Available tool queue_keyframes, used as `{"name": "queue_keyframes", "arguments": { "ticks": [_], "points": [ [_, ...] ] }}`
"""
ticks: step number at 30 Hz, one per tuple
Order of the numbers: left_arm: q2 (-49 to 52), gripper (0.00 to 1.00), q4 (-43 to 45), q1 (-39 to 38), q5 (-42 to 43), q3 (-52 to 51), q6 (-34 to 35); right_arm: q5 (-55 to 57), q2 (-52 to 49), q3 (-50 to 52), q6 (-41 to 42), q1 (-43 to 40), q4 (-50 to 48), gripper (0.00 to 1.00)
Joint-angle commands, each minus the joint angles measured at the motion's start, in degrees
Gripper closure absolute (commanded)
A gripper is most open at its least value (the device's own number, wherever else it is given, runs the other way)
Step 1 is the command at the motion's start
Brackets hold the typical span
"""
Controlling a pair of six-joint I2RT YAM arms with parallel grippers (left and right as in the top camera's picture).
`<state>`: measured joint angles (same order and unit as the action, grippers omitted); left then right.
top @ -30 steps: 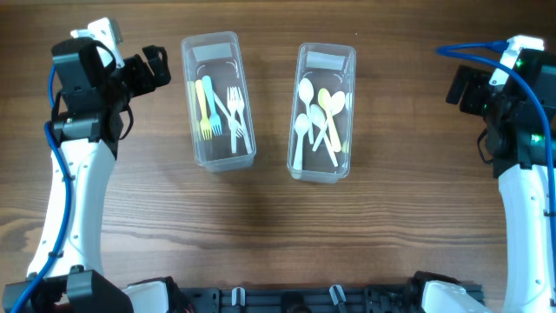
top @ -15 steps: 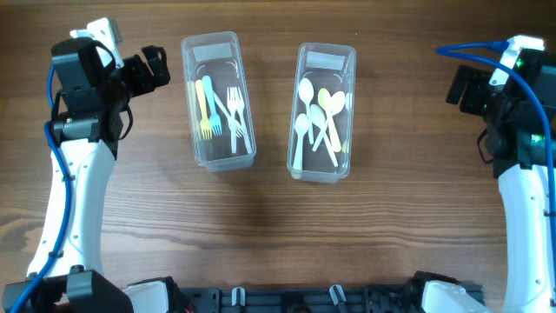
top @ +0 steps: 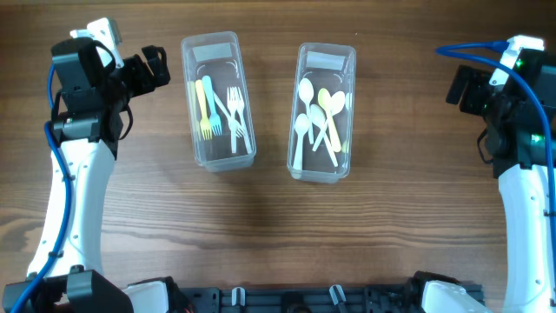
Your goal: Pack container
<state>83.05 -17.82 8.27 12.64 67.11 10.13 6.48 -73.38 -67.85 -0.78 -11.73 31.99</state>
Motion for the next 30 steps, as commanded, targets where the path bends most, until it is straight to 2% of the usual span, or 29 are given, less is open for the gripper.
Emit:
{"name": "queue_keyframes", "arguments": {
  "ticks": [1,11,13,24,30],
  "points": [
    [-0.42,0.00,-0.02,0.26,-0.55,0.68,-1.07,0.11,-0.26,-0.17,-0.61,0.02,-0.20,0.00],
    [-0.42,0.00,-0.02,0.26,-0.55,0.68,-1.09,0.11,-0.04,0.00,-0.61,0.02,-0.15,0.00],
    [-0.42,0.00,-0.02,0.26,-0.55,0.68,-1.07,0.11,3.02,0.09,-0.61,0.09,0.63,0.00],
    [-0.42,0.00,-0.02,0.26,-0.55,0.68,-1.07,0.11,32.24,0.11,-0.61,9.81,1.73,0.00],
    [-0.42,0.00,-0.02,0.26,-0.55,0.68,-1.07,0.11,44.22,0.11,-0.61,10.19,1.92,0.00]
  ]
}}
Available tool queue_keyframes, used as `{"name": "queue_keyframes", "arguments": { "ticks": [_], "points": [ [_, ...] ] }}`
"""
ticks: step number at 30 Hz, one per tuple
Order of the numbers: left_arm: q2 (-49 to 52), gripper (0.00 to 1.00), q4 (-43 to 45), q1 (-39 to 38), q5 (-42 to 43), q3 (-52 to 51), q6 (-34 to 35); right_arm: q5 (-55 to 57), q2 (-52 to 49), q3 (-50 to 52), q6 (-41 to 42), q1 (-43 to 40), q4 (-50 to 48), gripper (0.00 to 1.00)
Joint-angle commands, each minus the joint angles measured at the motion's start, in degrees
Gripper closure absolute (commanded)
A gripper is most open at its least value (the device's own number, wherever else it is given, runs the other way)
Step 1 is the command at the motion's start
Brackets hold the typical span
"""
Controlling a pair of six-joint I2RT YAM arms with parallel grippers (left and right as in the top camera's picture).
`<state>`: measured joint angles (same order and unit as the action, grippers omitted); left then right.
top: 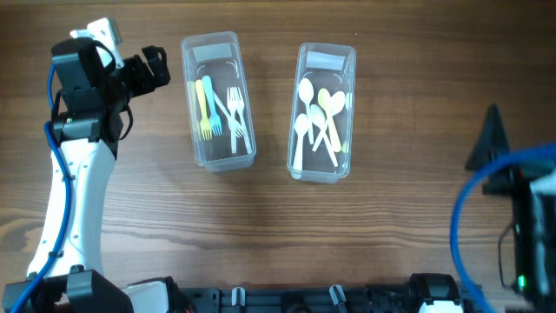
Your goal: Pack container
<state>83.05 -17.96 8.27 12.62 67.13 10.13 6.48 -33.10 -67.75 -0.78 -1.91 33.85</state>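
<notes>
Two clear plastic containers stand side by side on the wooden table. The left container (pixel 195 130) holds several forks (pixel 219 106) in yellow, blue and white. Several white and pale yellow spoons (pixel 318 117) lie in the right container (pixel 346 61). Left of the fork container, my left gripper (pixel 157 67) is open with nothing between its fingers. My right arm is large and blurred at the right edge. A dark pointed shape there is my right gripper (pixel 490 143), and its jaws cannot be made out.
A blue cable (pixel 473 196) loops around the right arm. A dark rail (pixel 287 300) runs along the table's front edge. Bare wood lies between the containers and in front of them.
My right arm was at the back right of the table. Now it is at the front right, looming larger and blurred in the overhead view. The left arm and both containers are unchanged.
</notes>
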Motion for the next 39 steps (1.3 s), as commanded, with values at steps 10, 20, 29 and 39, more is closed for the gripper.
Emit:
{"name": "queue_keyframes", "arguments": {
  "ticks": [10,20,29,39],
  "points": [
    [-0.42,0.00,0.11,0.26,-0.52,0.66,-1.07,-3.19,18.60,2.84,1.27,0.68,12.04,0.00],
    [-0.42,0.00,0.11,0.26,-0.52,0.66,-1.09,-11.52,32.06,29.99,9.94,0.83,-0.87,0.00],
    [-0.42,0.00,0.11,0.26,-0.52,0.66,-1.09,-15.54,32.87,50.75,9.73,0.81,-23.26,0.00],
    [-0.42,0.00,0.11,0.26,-0.52,0.66,-1.07,-15.98,32.87,64.04,9.75,0.79,-31.87,0.00]
  ]
}}
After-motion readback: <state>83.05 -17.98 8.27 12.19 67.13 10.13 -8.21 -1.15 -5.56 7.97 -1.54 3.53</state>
